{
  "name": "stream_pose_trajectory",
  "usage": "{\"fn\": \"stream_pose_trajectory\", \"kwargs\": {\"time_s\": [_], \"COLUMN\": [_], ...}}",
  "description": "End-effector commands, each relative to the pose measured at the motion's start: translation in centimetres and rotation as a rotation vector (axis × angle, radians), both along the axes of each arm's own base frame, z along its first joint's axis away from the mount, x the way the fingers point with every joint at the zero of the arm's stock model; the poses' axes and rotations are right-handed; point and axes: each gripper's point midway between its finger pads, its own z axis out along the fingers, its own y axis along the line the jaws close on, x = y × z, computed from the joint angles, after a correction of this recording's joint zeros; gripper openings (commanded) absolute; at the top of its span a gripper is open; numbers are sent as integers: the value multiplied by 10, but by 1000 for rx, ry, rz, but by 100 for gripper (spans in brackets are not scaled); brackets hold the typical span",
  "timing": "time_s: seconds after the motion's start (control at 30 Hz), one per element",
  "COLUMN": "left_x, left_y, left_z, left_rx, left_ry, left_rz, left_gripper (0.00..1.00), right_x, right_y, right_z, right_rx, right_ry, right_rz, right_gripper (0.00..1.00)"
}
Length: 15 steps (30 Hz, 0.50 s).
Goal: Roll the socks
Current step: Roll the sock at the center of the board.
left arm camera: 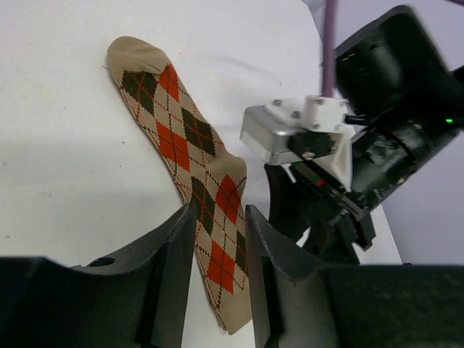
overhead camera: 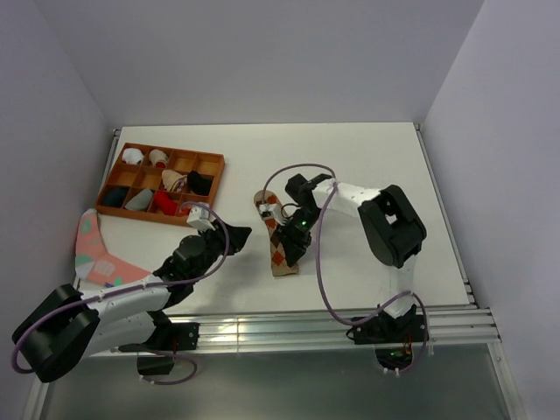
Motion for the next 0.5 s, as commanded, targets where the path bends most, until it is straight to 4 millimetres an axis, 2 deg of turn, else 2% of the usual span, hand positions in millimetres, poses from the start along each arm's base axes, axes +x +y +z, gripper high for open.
{"fn": "stream_pose_trajectory", "kwargs": {"time_s": [0.0, 0.03, 0.07, 0.1, 0.17, 0.2, 0.23, 0.3, 0.33, 0.4, 0.43, 0.47], "left_x": [5, 5, 4, 0, -3, -3, -3, 1, 1, 4, 3, 3], "left_y": [-14, -15, -15, -14, -10, -8, -5, 3, 8, 21, 29, 34], "left_z": [22, 17, 20, 15, 23, 19, 28, 27, 38, 39, 48, 53], "left_rx": [-26, -26, -43, -58, -99, -91, -101, -78, -97, -88, -108, -115], "left_ry": [-66, -51, -58, -47, -55, -27, -33, 7, -4, 43, 47, 57], "left_rz": [-41, -43, -46, -51, -40, -30, -14, 36, 58, 137, 168, 197], "left_gripper": [37, 36, 36, 36, 38, 38, 38, 39, 39, 40, 40, 40], "right_x": [21, 28, 32, 36, 38, 44, 45, 43, 43, 40, 40, 32], "right_y": [4, 6, -1, -3, -8, -15, -11, -21, -16, -24, -22, -22], "right_z": [26, 27, 22, 27, 27, 24, 24, 21, 21, 16, 16, 13], "right_rx": [34, 42, 5, 10, -4, -48, -40, -76, -70, -108, -103, -101], "right_ry": [-203, -252, -291, -333, -412, -472, -524, -597, -641, -711, -747, -766], "right_rz": [-35, -44, -55, -65, -63, -63, -50, -45, -29, -10, -2, 30], "right_gripper": [46, 47, 48, 48, 49, 49, 50, 51, 51, 51, 52, 52]}}
